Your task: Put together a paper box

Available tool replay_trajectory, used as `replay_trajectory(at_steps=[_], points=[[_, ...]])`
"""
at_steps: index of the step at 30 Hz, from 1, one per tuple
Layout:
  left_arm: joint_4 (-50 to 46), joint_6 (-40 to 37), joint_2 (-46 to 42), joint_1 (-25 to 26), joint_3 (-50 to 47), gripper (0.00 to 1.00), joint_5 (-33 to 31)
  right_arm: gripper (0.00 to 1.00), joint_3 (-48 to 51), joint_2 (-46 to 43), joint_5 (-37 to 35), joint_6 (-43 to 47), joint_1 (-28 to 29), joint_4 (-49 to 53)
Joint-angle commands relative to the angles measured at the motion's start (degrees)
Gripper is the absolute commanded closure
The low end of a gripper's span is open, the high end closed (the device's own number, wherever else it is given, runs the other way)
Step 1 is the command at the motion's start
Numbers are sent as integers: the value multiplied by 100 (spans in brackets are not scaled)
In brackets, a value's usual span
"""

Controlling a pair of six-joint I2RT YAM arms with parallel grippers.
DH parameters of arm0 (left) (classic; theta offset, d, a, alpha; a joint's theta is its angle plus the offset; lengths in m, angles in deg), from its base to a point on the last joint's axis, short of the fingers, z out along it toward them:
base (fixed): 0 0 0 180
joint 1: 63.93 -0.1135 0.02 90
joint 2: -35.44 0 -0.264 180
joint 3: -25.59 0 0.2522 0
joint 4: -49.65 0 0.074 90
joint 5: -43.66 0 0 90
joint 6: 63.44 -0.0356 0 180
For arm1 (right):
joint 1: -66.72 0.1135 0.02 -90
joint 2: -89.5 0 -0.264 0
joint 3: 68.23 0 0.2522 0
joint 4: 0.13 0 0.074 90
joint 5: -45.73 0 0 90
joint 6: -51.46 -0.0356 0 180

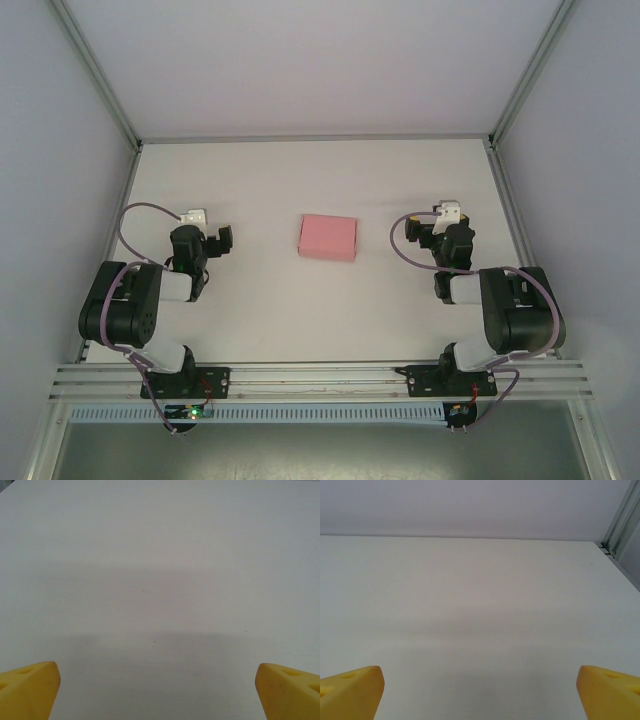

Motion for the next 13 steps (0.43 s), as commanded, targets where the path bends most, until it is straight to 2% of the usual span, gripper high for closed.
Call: replay_trajectory(at_steps=[1,13], points=[[321,-130,-75,-86,49,0,-18,2,52,27,-59,-78,-21,-238],[329,-131,-74,-78,48,0,-18,2,60,14,-74,-77,-21,-237]])
